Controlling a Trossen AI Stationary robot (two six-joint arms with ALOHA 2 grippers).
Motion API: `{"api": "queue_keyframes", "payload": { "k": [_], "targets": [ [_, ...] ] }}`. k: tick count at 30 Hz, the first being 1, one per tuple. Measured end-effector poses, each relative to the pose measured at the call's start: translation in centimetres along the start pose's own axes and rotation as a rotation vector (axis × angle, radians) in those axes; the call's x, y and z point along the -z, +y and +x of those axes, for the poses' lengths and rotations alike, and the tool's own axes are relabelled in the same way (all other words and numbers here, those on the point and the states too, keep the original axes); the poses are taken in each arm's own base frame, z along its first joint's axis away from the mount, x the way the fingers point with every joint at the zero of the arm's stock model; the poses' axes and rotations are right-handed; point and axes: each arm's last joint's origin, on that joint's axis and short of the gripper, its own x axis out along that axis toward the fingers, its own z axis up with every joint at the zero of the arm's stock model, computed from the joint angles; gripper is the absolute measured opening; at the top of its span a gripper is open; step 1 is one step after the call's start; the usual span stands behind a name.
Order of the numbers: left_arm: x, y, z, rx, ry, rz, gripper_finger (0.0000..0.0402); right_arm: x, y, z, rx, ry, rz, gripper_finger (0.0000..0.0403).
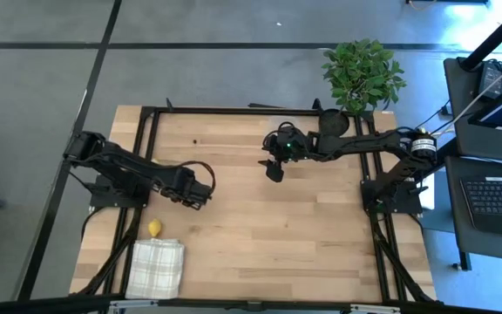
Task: Pick and placing Produce into tupperware
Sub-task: Put the red cherry into the transparent bin
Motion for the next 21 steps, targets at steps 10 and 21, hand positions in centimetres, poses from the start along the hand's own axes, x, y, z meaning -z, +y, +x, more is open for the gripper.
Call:
{"api": "queue_keyframes", "payload": {
  "k": [10,21],
  "targets": [
    [0.2,0.7,1.3,-0.036,-0.001,-0.051,0.0194,0.0,0.0,0.0,0.000,0.002,0.000,0.0262],
    [0.4,0.8,2.3,-0.013,-0.005,-0.106,0.0194,0.0,0.0,0.0,-0.001,0.002,-0.001,0.0262]
  ]
}}
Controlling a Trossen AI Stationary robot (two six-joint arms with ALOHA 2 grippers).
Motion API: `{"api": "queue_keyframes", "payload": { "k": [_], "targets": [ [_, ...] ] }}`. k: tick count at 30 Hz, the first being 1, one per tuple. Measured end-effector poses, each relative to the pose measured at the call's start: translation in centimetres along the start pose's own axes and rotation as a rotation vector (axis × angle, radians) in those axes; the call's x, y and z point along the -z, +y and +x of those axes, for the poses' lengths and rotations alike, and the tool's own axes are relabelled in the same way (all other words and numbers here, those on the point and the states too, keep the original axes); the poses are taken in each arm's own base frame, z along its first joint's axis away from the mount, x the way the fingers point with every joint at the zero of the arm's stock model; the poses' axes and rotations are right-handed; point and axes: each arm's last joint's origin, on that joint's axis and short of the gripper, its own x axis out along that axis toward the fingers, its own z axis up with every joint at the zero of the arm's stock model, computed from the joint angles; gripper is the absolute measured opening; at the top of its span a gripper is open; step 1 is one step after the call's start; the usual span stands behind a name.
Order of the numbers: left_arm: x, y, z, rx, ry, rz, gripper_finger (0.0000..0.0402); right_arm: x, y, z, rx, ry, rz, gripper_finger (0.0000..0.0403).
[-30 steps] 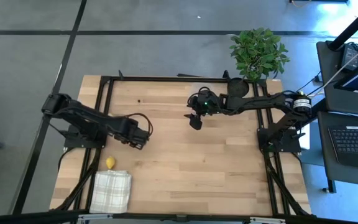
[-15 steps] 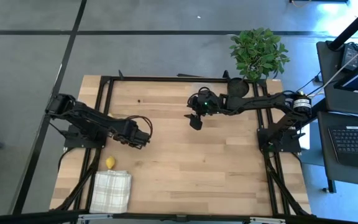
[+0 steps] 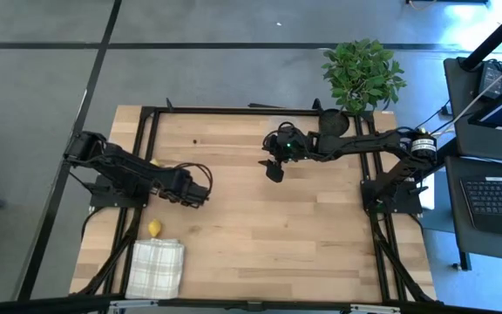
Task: Pick and placing Produce into tupperware
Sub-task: Put the red cherry into the transparent bin
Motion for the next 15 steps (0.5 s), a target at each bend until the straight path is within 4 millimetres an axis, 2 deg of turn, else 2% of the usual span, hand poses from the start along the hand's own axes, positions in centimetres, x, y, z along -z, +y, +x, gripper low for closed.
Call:
{"api": "queue_keyframes", "payload": {
  "k": [4,15],
  "targets": [
    [0.03,0.08,0.61,0.016,0.000,-0.005,0.0194,0.00,-0.01,0.00,0.000,0.000,0.000,0.0262],
    [-0.33,0.12,0.70,0.018,0.007,-0.021,0.0185,-0.01,0.01,-0.01,0.000,0.000,0.000,0.0262]
  ]
}}
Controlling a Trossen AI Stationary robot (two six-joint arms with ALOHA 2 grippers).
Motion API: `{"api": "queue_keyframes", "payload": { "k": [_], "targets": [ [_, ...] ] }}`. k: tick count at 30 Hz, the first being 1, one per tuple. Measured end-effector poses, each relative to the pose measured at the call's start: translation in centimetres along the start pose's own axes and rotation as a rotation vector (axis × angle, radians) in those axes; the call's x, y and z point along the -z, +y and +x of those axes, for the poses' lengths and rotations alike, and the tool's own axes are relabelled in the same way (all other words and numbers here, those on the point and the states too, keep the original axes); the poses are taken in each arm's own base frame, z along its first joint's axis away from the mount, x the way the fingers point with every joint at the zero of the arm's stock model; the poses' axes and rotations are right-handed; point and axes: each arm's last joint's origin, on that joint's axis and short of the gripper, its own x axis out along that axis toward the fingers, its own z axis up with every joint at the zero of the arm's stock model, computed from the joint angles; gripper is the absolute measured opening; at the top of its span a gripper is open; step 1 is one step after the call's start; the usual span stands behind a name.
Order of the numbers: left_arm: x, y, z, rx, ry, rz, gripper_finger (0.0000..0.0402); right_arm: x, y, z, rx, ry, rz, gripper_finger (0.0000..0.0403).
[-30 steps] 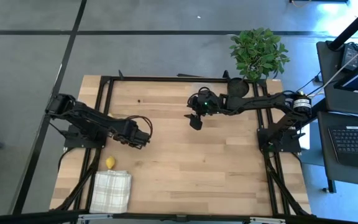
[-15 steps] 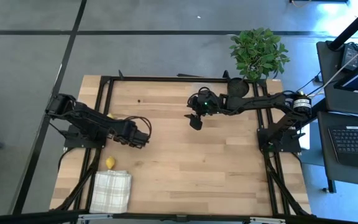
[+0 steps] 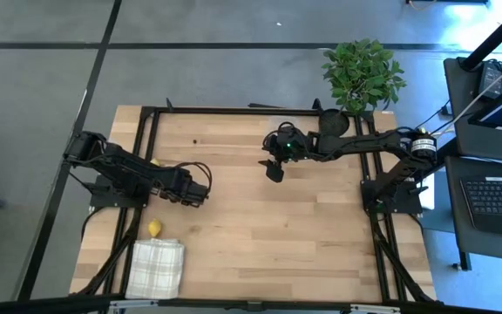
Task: Pick and placing Produce into tupperware
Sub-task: Put the red cherry into the transparent bin
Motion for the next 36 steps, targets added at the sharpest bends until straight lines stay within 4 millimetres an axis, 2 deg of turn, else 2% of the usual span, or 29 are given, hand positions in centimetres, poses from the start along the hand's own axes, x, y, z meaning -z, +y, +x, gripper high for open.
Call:
{"api": "queue_keyframes", "payload": {
  "k": [20,30,36],
  "targets": [
    [-0.04,0.01,0.07,-0.001,-0.010,0.008,0.0067,0.09,0.00,0.00,0.000,0.009,0.000,0.0262],
    [-0.03,0.01,0.07,-0.002,-0.006,0.114,0.0007,0.08,0.00,-0.01,0.000,0.008,0.000,0.0262],
    [-0.10,0.05,0.07,-0.008,-0.032,0.168,0.0003,0.07,0.00,-0.01,0.000,0.008,0.000,0.0262]
  ]
}}
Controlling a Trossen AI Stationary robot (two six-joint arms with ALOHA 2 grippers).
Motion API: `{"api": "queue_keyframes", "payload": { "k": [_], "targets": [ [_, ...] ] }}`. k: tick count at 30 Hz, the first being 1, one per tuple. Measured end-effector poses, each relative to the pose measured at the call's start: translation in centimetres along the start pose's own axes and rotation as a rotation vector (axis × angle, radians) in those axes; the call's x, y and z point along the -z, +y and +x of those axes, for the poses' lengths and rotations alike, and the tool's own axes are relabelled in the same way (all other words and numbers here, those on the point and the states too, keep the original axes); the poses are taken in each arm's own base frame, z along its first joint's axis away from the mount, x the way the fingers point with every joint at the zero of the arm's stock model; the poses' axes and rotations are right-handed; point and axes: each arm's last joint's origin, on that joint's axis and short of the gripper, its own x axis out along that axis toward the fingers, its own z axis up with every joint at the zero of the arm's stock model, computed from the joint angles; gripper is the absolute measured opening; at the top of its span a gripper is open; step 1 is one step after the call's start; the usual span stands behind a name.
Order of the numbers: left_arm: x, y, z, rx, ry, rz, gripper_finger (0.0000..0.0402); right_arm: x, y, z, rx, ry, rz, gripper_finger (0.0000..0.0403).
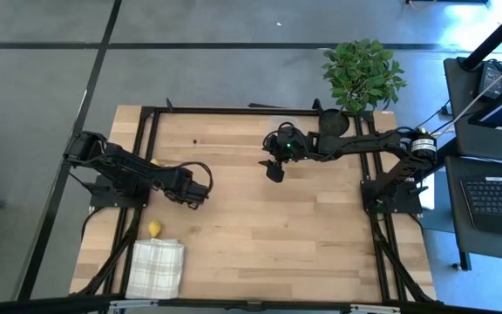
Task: Pick and placing Produce into tupperware
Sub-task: Put the red cherry into the transparent bin
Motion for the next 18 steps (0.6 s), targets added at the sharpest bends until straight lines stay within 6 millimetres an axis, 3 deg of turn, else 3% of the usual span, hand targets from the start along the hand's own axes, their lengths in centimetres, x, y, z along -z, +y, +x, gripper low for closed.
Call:
{"api": "queue_keyframes", "payload": {
  "k": [4,10,14,18],
  "targets": [
    [-0.4,-0.1,-0.4,0.007,-0.047,0.079,0.0002,0.0,0.0,0.0,0.000,-0.001,0.002,0.0262],
    [-2.5,-1.3,-3.6,0.078,-0.248,0.250,0.0001,-0.6,0.0,0.0,0.000,-0.063,0.009,0.0262],
    [-3.8,-2.2,-6.1,0.082,-0.448,0.450,0.0001,-0.8,0.0,0.0,-0.006,-0.080,0.090,0.0262],
    [-4.4,-3.7,-7.3,0.064,-0.693,0.644,0.0001,-0.8,0.0,0.0,-0.007,-0.080,0.108,0.0262]
  ]
}}
